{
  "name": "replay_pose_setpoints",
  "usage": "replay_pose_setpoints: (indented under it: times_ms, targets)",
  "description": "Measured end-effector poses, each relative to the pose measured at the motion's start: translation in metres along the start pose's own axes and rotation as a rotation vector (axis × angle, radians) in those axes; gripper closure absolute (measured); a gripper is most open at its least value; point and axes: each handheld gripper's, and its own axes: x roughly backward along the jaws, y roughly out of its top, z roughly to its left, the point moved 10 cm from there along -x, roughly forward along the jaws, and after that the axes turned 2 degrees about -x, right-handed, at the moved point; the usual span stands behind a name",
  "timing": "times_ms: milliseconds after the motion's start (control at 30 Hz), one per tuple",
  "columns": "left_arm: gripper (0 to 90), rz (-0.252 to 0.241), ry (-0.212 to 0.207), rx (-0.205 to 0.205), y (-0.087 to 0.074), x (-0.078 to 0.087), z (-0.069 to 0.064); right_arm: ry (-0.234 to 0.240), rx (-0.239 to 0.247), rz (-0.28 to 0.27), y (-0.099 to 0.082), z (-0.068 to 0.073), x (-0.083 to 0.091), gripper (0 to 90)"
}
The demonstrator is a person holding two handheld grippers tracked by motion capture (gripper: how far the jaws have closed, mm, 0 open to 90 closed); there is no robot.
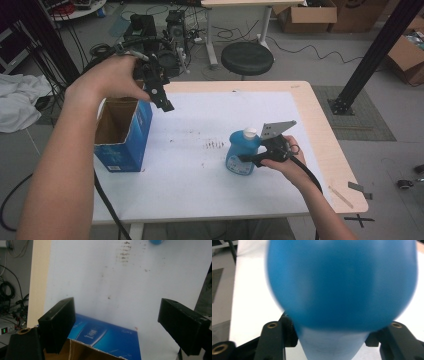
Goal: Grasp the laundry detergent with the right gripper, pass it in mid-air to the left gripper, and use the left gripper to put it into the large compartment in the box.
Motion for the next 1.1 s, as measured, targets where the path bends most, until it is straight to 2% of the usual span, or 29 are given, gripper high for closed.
replay_pose_setpoints:
  times_ms: [267, 467, 600, 667, 800, 833, 867, 933, 967, 1100]
  targets:
    - [15.3, -0.008, 0.000, -0.012, 0.004, 0.003, -0.001, 0.021, 0.017, 0.001, 0.001, -0.001, 0.001, 45.7]
    - [15.5, -0.013, 0.002, -0.030, 0.009, 0.005, -0.004, 0.057, 0.020, -0.002, 0.008, -0.001, 0.003, 45.9]
    - [15.5, -0.019, 0.001, -0.044, 0.014, 0.009, -0.007, 0.088, 0.042, 0.008, 0.020, 0.001, 0.005, 45.9]
    - [15.5, -0.023, 0.005, -0.053, 0.018, 0.012, -0.009, 0.114, 0.071, 0.024, 0.031, 0.003, 0.006, 45.9]
    - [15.7, -0.023, 0.011, -0.061, 0.021, 0.015, -0.010, 0.134, 0.095, 0.035, 0.044, 0.006, 0.007, 45.8]
    - [15.7, -0.021, 0.013, -0.077, 0.024, 0.017, -0.012, 0.150, 0.111, 0.047, 0.052, 0.008, 0.006, 45.9]
    - [15.7, -0.021, 0.013, -0.077, 0.024, 0.017, -0.012, 0.150, 0.111, 0.047, 0.052, 0.008, 0.006, 45.9]
    - [15.7, -0.027, 0.010, -0.083, 0.028, 0.019, -0.014, 0.165, 0.136, 0.055, 0.066, 0.010, 0.006, 45.9]
    - [15.7, -0.023, 0.009, -0.098, 0.032, 0.020, -0.016, 0.167, 0.143, 0.056, 0.071, 0.010, 0.006, 45.9]
    - [15.6, -0.031, 0.000, -0.108, 0.037, 0.023, -0.021, 0.183, 0.150, 0.052, 0.084, 0.011, 0.004, 45.9]
